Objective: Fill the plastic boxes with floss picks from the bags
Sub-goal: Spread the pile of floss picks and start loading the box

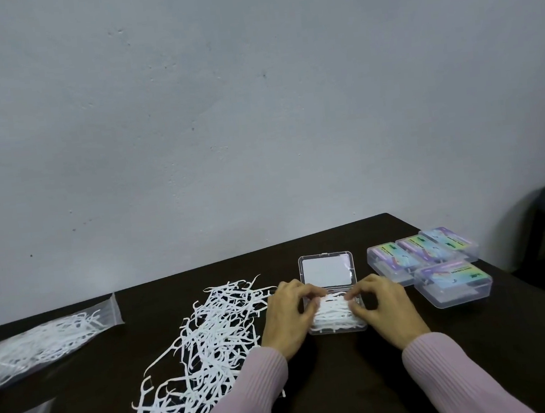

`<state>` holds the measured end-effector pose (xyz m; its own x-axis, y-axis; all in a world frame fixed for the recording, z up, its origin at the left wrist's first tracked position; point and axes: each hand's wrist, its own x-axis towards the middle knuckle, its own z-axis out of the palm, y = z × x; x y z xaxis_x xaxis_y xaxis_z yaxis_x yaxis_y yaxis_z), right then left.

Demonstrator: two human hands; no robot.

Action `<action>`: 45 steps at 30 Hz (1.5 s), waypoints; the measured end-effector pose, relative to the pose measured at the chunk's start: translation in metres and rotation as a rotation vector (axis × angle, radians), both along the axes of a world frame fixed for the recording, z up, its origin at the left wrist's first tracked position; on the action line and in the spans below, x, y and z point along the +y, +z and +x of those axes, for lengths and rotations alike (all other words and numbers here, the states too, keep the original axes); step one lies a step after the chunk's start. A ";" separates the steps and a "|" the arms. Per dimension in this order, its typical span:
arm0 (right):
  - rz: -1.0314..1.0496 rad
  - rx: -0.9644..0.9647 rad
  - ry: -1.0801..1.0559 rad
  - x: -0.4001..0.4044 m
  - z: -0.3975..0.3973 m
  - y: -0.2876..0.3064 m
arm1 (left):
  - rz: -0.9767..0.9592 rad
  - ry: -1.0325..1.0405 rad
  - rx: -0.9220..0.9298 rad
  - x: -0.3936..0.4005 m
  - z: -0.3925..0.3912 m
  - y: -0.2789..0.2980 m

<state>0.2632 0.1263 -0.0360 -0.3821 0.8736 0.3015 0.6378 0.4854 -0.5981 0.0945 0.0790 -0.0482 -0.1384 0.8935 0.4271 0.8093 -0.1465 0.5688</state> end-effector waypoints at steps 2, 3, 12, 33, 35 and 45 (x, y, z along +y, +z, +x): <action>0.005 -0.002 0.004 -0.001 0.000 -0.001 | 0.002 0.010 -0.037 0.000 0.000 0.000; 0.012 0.001 0.006 -0.001 -0.001 -0.001 | 0.006 0.014 -0.057 0.000 0.000 0.001; 0.000 0.037 0.168 -0.013 -0.009 0.006 | -0.053 -0.092 -0.168 -0.017 -0.017 0.008; 0.006 -0.491 0.459 -0.093 -0.119 0.015 | -0.453 0.151 0.085 -0.147 -0.131 0.034; 0.015 -0.435 0.448 -0.095 -0.123 0.016 | -0.480 0.153 0.077 -0.154 -0.131 0.034; -0.007 -0.303 0.403 -0.091 -0.126 0.016 | -0.333 0.161 0.015 -0.152 -0.119 0.019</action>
